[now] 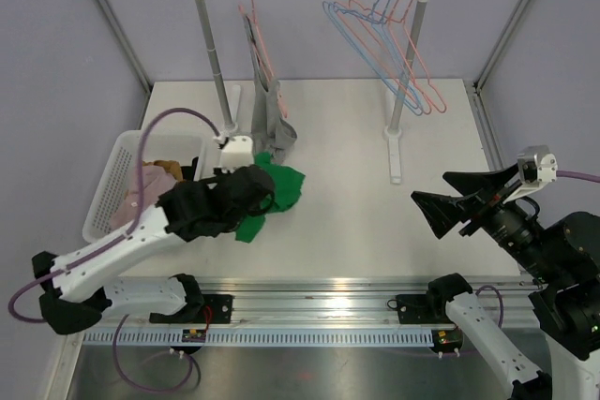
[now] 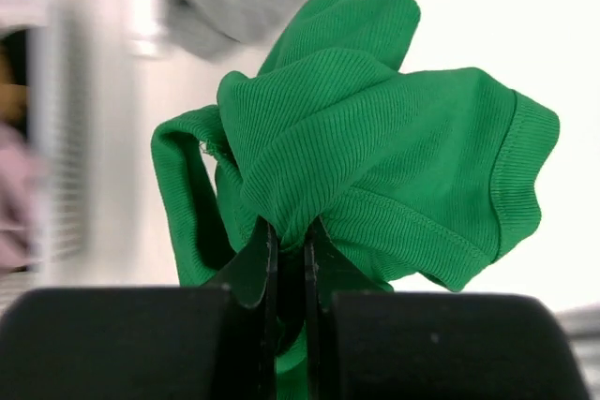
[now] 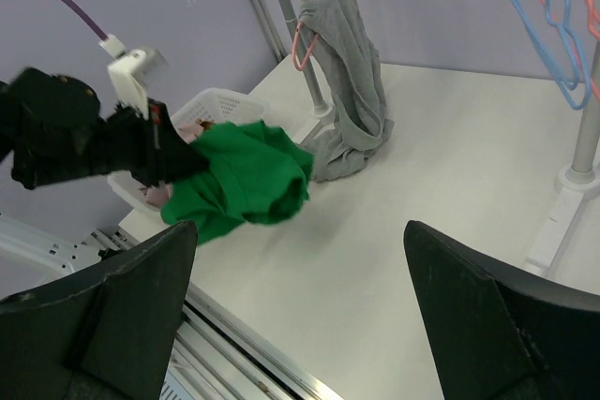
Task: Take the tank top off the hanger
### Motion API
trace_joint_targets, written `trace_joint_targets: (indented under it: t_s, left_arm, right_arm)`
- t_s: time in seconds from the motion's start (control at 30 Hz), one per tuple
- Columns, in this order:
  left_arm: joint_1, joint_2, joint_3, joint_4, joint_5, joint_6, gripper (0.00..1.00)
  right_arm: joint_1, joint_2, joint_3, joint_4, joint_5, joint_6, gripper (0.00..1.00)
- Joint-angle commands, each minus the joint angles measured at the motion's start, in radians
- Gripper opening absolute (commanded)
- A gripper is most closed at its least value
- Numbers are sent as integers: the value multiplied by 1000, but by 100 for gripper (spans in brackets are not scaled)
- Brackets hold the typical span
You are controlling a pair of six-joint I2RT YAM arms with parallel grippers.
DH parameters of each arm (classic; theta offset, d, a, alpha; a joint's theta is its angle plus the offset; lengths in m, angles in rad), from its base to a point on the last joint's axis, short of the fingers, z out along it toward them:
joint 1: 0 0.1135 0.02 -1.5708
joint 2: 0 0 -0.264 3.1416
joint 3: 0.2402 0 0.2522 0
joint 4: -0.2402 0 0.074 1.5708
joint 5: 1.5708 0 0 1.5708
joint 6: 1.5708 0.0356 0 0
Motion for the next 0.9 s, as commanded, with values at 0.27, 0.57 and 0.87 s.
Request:
trace_joint_targets:
  t_s: [0.27, 0.57, 0.87]
  left_arm:
    - [575, -108, 260, 1, 82, 388, 0]
    - [1043, 85, 295, 71, 338, 485, 0]
    - [1255, 270, 145, 176, 416, 423, 0]
  right_arm:
    - [-2, 20, 27, 69, 2, -3, 99]
    - [-4, 39, 15, 109, -31, 1, 99]
    - [-4, 34, -28, 146, -70, 3, 100]
